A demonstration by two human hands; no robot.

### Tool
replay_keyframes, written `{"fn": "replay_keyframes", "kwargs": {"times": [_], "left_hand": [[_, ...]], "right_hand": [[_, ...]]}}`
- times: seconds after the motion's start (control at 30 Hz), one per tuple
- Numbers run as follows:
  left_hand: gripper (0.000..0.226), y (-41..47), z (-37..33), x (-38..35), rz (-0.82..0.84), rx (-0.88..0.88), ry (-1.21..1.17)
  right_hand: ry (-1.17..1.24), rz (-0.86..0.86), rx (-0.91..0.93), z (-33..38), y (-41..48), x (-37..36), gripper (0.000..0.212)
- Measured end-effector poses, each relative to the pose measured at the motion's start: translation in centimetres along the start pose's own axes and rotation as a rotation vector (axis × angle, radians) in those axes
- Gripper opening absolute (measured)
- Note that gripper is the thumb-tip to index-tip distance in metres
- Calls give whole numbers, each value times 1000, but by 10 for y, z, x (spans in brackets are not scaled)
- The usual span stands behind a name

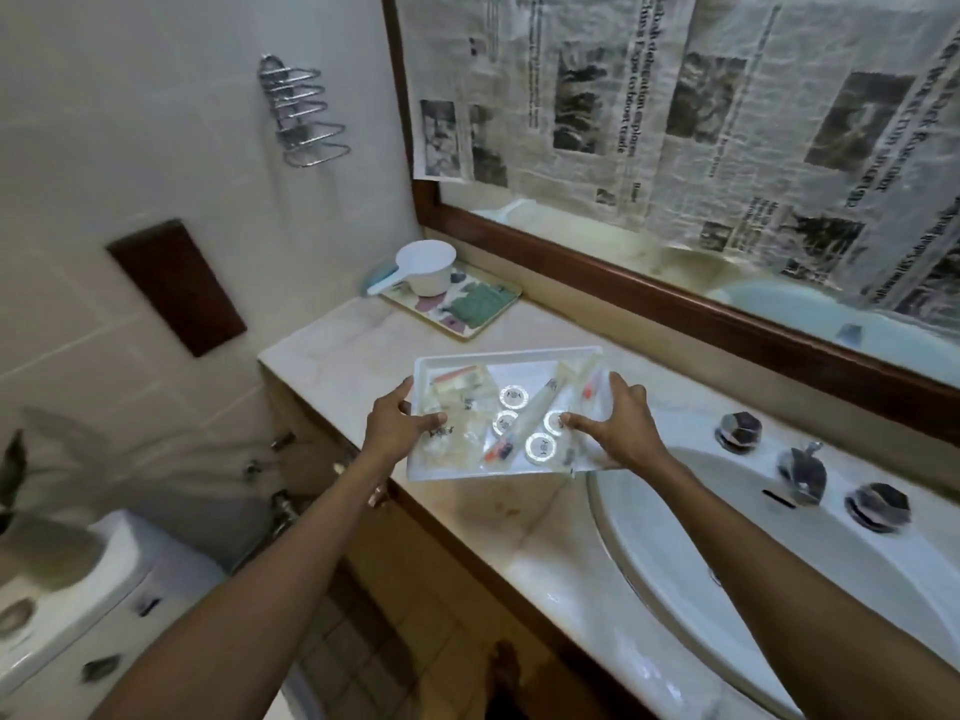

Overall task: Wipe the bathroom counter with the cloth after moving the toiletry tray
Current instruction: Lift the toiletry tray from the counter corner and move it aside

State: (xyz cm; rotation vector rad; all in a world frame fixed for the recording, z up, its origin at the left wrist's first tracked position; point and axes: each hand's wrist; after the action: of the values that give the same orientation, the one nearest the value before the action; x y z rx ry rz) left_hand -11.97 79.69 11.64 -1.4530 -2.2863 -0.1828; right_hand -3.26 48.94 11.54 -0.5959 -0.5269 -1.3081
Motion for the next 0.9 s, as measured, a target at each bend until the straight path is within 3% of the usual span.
{"fn": "replay_keyframes", "kwargs": {"times": [0.13, 0.43, 0.57, 0.67, 0.8, 0.9], "left_hand": [[77, 41, 22, 39, -60, 32, 13], [85, 131, 64, 102, -177, 191, 26], [71, 159, 91, 123, -193, 248, -10], [67, 178, 114, 138, -217, 287, -20], [62, 210, 142, 157, -226, 320, -26], [58, 238, 160, 171, -214, 341, -28]], "right_hand": [[-18, 87, 55, 37, 52, -46, 66], [-59, 287, 98, 108, 172, -138, 69], [-80, 361, 111, 129, 210, -184, 71], [-139, 390, 116, 127, 244, -228, 88], [-191, 412, 101, 150, 265, -268, 78], [-206, 417, 36, 169, 282, -295, 84]]}}
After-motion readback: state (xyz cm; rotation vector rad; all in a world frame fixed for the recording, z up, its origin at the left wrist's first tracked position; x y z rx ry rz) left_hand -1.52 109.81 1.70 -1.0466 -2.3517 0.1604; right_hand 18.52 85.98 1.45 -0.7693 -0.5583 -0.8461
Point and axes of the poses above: each hand's wrist, its own y-axis towards the middle knuckle, its own x-axis out of the back of the hand, z = x × y, and after that the axes turned 3 degrees about -x, right-handed
